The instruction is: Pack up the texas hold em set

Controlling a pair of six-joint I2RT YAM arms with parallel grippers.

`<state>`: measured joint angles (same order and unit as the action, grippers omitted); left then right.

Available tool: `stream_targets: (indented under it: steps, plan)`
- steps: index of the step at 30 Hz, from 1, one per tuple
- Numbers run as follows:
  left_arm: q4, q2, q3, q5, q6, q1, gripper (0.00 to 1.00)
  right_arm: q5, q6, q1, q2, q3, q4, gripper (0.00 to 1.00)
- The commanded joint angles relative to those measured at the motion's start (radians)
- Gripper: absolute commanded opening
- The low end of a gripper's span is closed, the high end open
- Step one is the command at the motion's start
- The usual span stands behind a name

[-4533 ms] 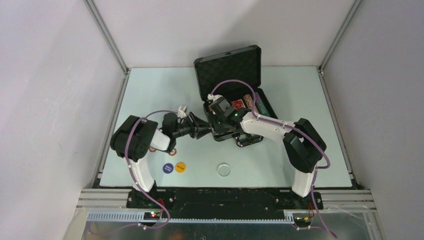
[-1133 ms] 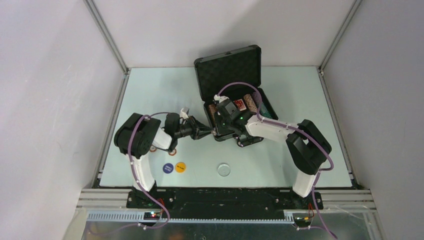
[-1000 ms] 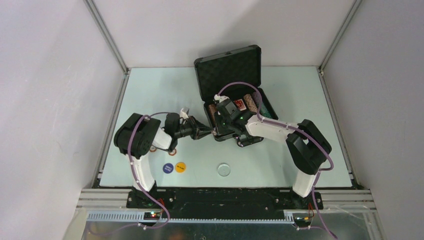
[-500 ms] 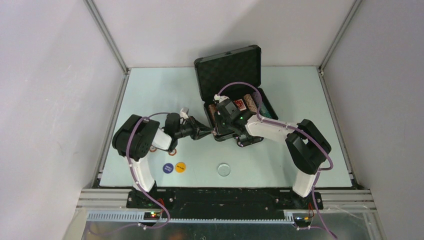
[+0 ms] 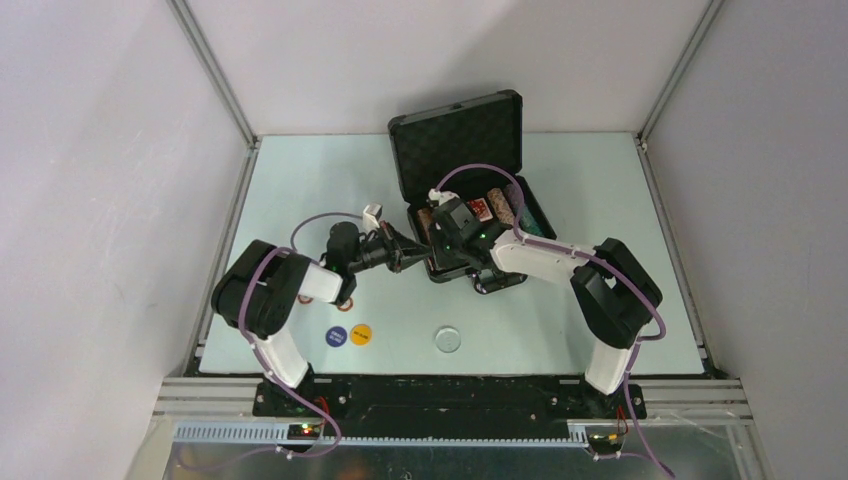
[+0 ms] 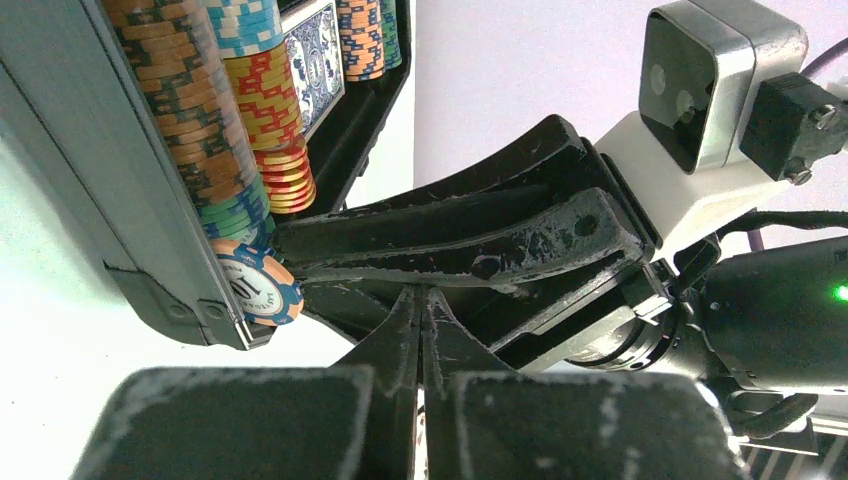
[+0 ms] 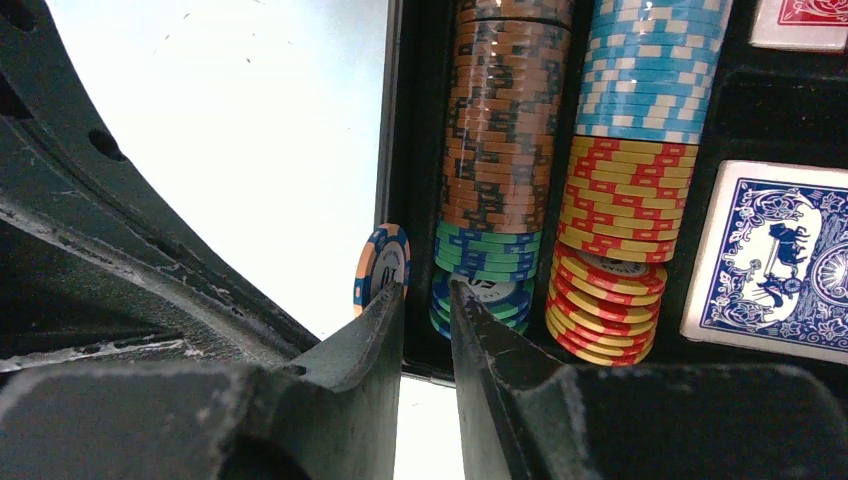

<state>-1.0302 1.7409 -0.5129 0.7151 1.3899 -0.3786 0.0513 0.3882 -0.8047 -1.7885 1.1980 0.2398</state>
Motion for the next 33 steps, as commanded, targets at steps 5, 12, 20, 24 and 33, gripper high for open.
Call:
stream_targets:
  steps: [5, 12, 20, 24, 33]
  plan:
    - [-0.039, -0.011, -0.021, 0.014, 0.003, -0.005, 0.01, 0.018, -0.002, 0.001, 0.006, 0.002, -0.024, 0.28]
    - [-0.037, -0.030, 0.004, -0.003, -0.006, 0.012, 0.24, 0.011, 0.002, 0.002, 0.005, 0.002, -0.023, 0.28]
    - [0.274, -0.114, -0.015, -0.063, -0.154, 0.044, 0.44, 0.001, 0.004, 0.001, 0.004, 0.002, -0.030, 0.28]
    - [0.614, -0.238, -0.078, -0.171, -0.333, 0.043, 0.45, -0.002, 0.004, 0.001, 0.002, 0.003, -0.030, 0.28]
    - [0.982, -0.256, -0.261, -0.301, -0.526, 0.019, 0.47, -0.001, 0.005, -0.001, -0.004, 0.002, -0.035, 0.27]
